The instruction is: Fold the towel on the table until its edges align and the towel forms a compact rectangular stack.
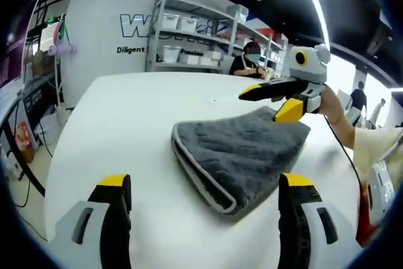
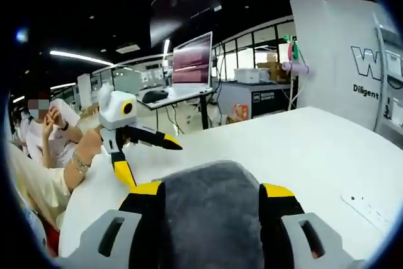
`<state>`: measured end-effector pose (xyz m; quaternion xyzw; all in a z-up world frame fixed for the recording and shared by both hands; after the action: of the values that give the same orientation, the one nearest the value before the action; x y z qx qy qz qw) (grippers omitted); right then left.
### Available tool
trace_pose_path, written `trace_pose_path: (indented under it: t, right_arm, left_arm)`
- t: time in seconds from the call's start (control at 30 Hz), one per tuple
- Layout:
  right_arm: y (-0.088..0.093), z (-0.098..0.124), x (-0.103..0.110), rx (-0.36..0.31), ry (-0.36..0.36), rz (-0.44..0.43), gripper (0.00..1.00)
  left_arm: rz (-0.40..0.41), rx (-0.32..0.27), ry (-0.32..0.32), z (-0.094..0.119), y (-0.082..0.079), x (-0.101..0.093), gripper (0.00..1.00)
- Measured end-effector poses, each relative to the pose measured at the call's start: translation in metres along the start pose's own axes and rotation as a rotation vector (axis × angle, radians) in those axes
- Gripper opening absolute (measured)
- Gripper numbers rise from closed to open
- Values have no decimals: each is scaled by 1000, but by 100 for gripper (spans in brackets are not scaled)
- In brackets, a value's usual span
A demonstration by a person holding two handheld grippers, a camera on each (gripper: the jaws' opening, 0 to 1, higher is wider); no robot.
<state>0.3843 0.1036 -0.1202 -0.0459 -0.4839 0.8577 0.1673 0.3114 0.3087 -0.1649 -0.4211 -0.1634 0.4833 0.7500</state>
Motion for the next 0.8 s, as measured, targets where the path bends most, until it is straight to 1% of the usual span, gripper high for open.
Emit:
trace_pose_path:
  t: [0.07, 0.17, 0.3, 0.33, 0.43, 0.5, 0.53, 0.6, 0.7, 0.8]
  right_arm:
    - [8, 11, -4, 11, 12, -13, 65]
    - [22, 26, -10, 32, 51, -11, 70]
    - [41, 47, -17, 68, 104, -1, 84]
    - [42, 49, -18, 70, 108, -1, 87]
    - [55, 70, -24, 77, 148, -5, 91]
    - [63, 80, -27, 87, 167, -17, 95]
    - [64, 82, -27, 88, 171, -20, 97]
    - [76, 92, -30, 104, 195, -48, 99]
    - [94, 109, -34, 129, 229, -92, 99]
    - [109, 122, -34, 132, 241, -134, 99]
  left_arm:
    - [1, 0, 0, 0, 0, 0, 96]
    - [1, 0, 0, 0, 1, 0, 96]
    - [4, 1, 1, 0, 1, 0, 96]
    - [4, 1, 1, 0, 1, 0, 96]
    - [3, 2, 3, 0, 0, 1, 96]
    - [2, 1, 4, 0, 0, 1, 96]
    - [2, 1, 3, 0, 0, 1, 96]
    - [0, 1, 4, 0, 0, 1, 96]
    - [-5, 3, 5, 1, -1, 1, 96]
    - [-8, 7, 4, 0, -1, 2, 96]
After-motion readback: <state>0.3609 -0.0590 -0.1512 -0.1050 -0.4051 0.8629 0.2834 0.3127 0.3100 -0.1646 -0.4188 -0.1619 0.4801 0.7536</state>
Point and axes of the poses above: the point that each gripper's makers call its tool centre point, and the gripper's own axes: z roughly backward along the fingers, x roughly to its left, y roughly out of its underside, the point moved 6 cm from there along z, roughly backward along the fingers, and after that the axes turned 10 degrees about x, right-handed, at the moved point
